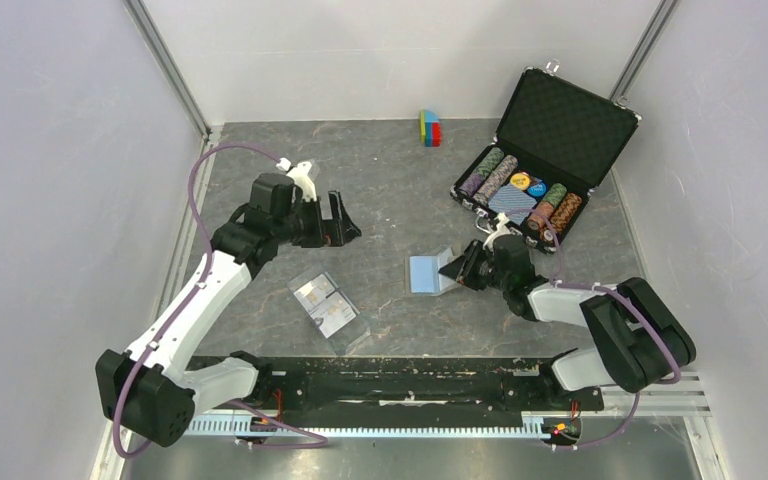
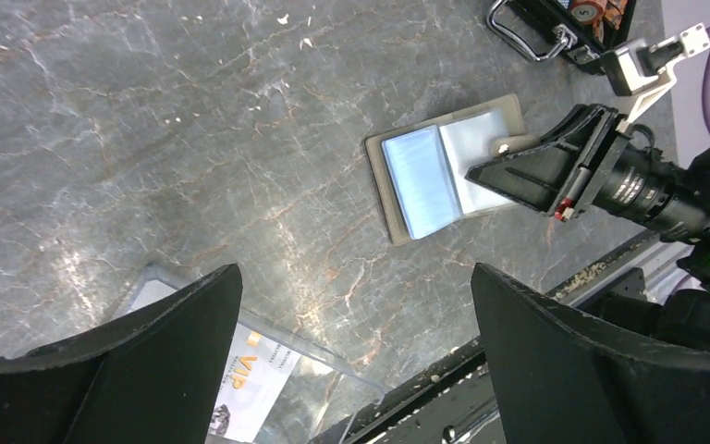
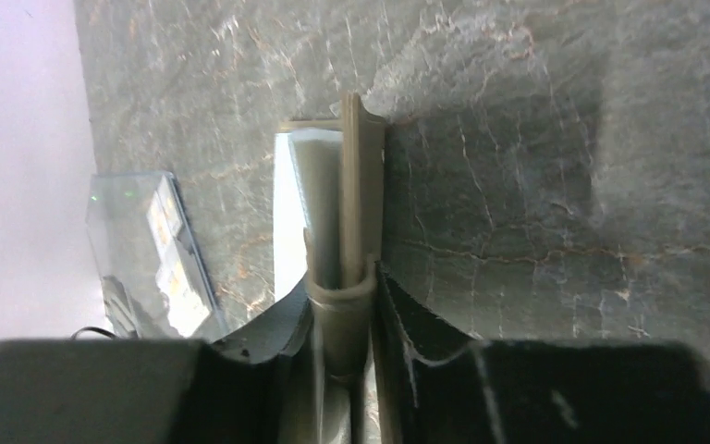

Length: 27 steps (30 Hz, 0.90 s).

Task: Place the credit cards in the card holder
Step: Place the card holder at the center of the board.

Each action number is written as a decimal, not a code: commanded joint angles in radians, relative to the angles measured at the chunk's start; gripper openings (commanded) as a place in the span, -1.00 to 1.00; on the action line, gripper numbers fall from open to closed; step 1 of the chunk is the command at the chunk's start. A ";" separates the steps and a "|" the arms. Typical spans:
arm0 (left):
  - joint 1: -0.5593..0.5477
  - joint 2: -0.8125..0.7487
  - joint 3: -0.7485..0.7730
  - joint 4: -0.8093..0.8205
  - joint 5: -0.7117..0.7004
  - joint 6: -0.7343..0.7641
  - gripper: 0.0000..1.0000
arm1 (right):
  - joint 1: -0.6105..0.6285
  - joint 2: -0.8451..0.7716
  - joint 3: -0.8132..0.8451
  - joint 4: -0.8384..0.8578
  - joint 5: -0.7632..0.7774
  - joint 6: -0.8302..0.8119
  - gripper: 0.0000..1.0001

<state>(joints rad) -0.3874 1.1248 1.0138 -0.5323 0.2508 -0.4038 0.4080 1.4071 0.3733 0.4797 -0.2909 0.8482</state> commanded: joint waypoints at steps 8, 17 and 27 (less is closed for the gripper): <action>0.005 0.061 0.029 0.038 0.100 -0.042 1.00 | 0.021 -0.052 0.026 -0.145 0.124 -0.123 0.13; 0.006 0.145 0.089 -0.015 0.077 0.011 1.00 | 0.021 -0.146 0.232 -0.602 0.284 -0.371 0.41; 0.007 0.230 0.116 -0.083 0.136 0.041 1.00 | 0.073 -0.178 0.477 -0.790 0.219 -0.529 -0.01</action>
<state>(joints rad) -0.3874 1.3396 1.0916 -0.5827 0.3443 -0.4244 0.4393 1.2106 0.7422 -0.2478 -0.0265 0.3969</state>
